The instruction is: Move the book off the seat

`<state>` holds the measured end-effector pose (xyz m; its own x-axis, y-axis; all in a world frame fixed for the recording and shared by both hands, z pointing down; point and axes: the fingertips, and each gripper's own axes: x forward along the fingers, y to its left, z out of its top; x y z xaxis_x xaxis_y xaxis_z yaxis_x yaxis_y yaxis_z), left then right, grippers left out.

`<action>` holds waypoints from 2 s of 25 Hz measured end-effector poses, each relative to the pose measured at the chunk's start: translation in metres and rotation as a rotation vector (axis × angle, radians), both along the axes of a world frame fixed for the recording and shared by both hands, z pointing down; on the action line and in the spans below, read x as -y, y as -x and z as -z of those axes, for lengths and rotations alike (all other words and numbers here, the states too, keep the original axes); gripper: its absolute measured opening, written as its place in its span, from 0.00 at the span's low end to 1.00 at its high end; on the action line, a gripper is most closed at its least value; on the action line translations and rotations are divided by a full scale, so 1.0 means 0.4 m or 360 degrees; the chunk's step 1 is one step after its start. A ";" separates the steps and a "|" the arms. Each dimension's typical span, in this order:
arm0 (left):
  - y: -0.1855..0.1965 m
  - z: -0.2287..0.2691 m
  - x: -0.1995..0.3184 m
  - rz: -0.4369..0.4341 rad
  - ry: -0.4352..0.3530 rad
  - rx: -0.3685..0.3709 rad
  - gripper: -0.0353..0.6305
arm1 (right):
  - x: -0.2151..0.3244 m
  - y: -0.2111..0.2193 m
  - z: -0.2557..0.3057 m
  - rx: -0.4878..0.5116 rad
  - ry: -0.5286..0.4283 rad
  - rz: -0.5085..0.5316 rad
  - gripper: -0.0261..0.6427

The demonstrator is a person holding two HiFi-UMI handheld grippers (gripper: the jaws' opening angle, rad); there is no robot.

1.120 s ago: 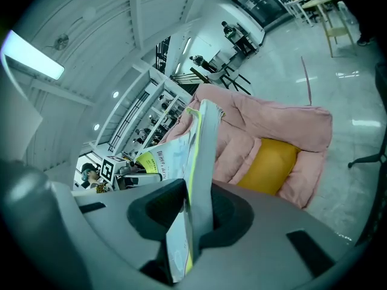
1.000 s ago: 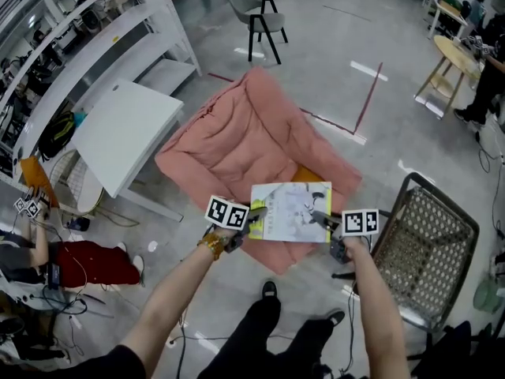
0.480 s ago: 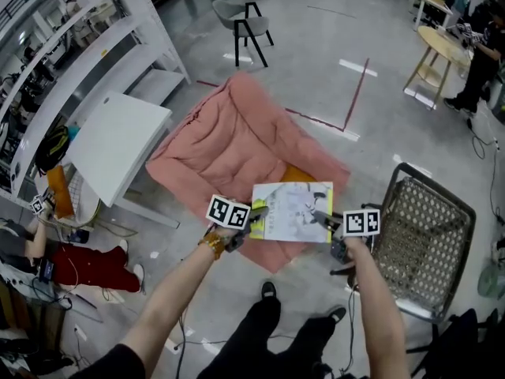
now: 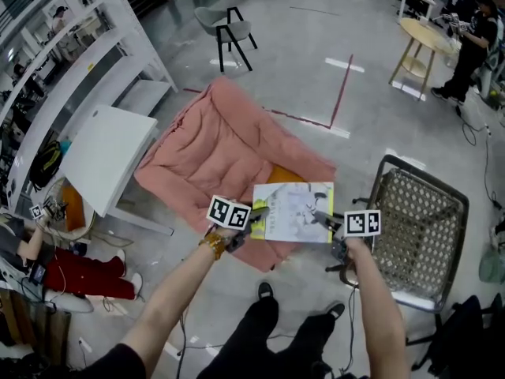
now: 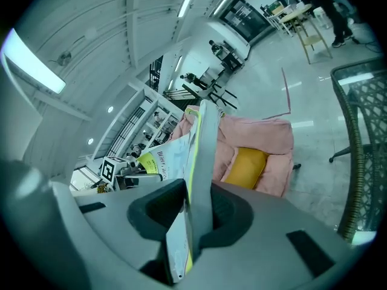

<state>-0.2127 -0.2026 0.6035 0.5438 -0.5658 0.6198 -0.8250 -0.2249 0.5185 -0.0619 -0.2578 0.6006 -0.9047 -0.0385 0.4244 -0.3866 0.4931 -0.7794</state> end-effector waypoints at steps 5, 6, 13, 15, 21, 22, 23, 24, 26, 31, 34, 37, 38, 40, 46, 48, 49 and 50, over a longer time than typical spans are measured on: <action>-0.059 0.005 0.022 -0.0043 0.0000 -0.0003 0.18 | 0.012 -0.063 0.003 0.0002 0.0007 -0.0044 0.17; -0.072 0.006 0.028 -0.0054 0.0000 -0.0003 0.19 | 0.015 -0.077 0.004 -0.0003 0.0009 -0.0057 0.17; -0.158 0.018 0.075 -0.0143 -0.0011 0.0004 0.19 | 0.042 -0.171 0.012 0.0011 -0.0003 -0.0145 0.17; -0.186 0.019 0.084 -0.0165 -0.0011 0.0005 0.19 | 0.046 -0.200 0.012 0.0015 -0.0006 -0.0169 0.17; -0.265 0.026 0.110 -0.0215 -0.0012 0.0007 0.19 | 0.061 -0.282 0.022 0.0015 -0.0014 -0.0223 0.17; -0.278 0.028 0.112 -0.0225 -0.0010 0.0007 0.19 | 0.060 -0.295 0.025 0.0014 -0.0013 -0.0235 0.17; -0.291 0.029 0.116 -0.0238 -0.0010 0.0009 0.18 | 0.059 -0.309 0.028 0.0014 -0.0010 -0.0247 0.17; -0.304 0.030 0.120 -0.0254 -0.0011 0.0011 0.19 | 0.059 -0.322 0.028 0.0014 -0.0008 -0.0260 0.17; -0.327 0.031 0.129 -0.0279 -0.0012 0.0017 0.18 | 0.061 -0.349 0.025 0.0016 -0.0008 -0.0281 0.17; -0.393 0.032 0.146 -0.0329 -0.0005 0.0017 0.19 | 0.066 -0.414 0.027 0.0023 -0.0003 -0.0329 0.17; -0.432 0.033 0.156 -0.0358 -0.0004 0.0018 0.19 | 0.070 -0.454 0.027 0.0022 -0.0002 -0.0356 0.17; -0.468 0.035 0.165 -0.0384 0.0000 0.0017 0.18 | 0.073 -0.493 0.029 0.0015 -0.0008 -0.0382 0.17; -0.481 0.035 0.168 -0.0393 0.0000 0.0015 0.19 | 0.074 -0.506 0.029 0.0016 -0.0008 -0.0391 0.17; -0.508 0.034 0.173 -0.0413 0.0000 0.0011 0.18 | 0.074 -0.532 0.027 0.0019 -0.0005 -0.0409 0.17; -0.587 0.034 0.183 -0.0466 -0.0001 0.0004 0.18 | 0.070 -0.610 0.033 0.0017 -0.0004 -0.0453 0.17; -0.613 0.034 0.188 -0.0484 -0.0002 0.0001 0.19 | 0.070 -0.638 0.031 0.0012 -0.0005 -0.0468 0.17; -0.626 0.034 0.191 -0.0493 -0.0002 0.0000 0.19 | 0.070 -0.651 0.031 0.0010 -0.0005 -0.0478 0.17; -0.639 0.034 0.194 -0.0502 -0.0004 -0.0002 0.18 | 0.070 -0.664 0.033 0.0008 -0.0003 -0.0489 0.17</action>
<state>0.0429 -0.2801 0.5898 0.6934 -0.3704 0.6180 -0.7137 -0.4710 0.5185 0.2038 -0.2859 0.5875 -0.8525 -0.3115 0.4197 -0.5141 0.3550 -0.7808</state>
